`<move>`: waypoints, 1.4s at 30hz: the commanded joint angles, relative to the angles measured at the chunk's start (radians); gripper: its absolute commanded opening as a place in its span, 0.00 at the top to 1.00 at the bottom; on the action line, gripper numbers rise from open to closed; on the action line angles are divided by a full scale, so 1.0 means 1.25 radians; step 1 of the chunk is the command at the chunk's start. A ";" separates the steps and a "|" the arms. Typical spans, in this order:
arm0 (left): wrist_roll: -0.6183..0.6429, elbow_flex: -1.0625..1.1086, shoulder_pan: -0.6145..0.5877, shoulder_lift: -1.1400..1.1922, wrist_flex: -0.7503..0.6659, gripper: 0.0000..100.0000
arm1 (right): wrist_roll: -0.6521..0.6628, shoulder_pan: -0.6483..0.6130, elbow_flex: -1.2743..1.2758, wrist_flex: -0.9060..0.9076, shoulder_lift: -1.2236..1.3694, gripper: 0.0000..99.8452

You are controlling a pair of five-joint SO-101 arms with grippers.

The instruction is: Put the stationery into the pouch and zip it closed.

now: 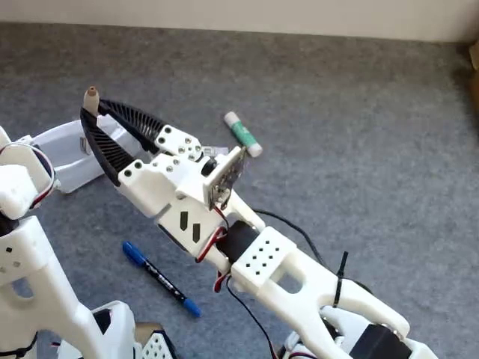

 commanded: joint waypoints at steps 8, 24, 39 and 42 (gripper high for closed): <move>0.007 0.023 -0.008 0.012 -0.005 0.99 | 0.000 -0.006 -0.014 -0.012 0.112 1.00; 0.007 0.044 -0.008 0.009 -0.028 0.99 | 0.093 0.001 -0.014 -0.014 0.145 0.90; 0.007 0.045 -0.008 0.009 -0.027 0.99 | 0.097 0.003 -0.014 -0.014 0.142 0.88; 0.007 0.045 -0.009 0.009 -0.027 0.99 | 0.097 0.003 -0.009 -0.013 0.098 0.88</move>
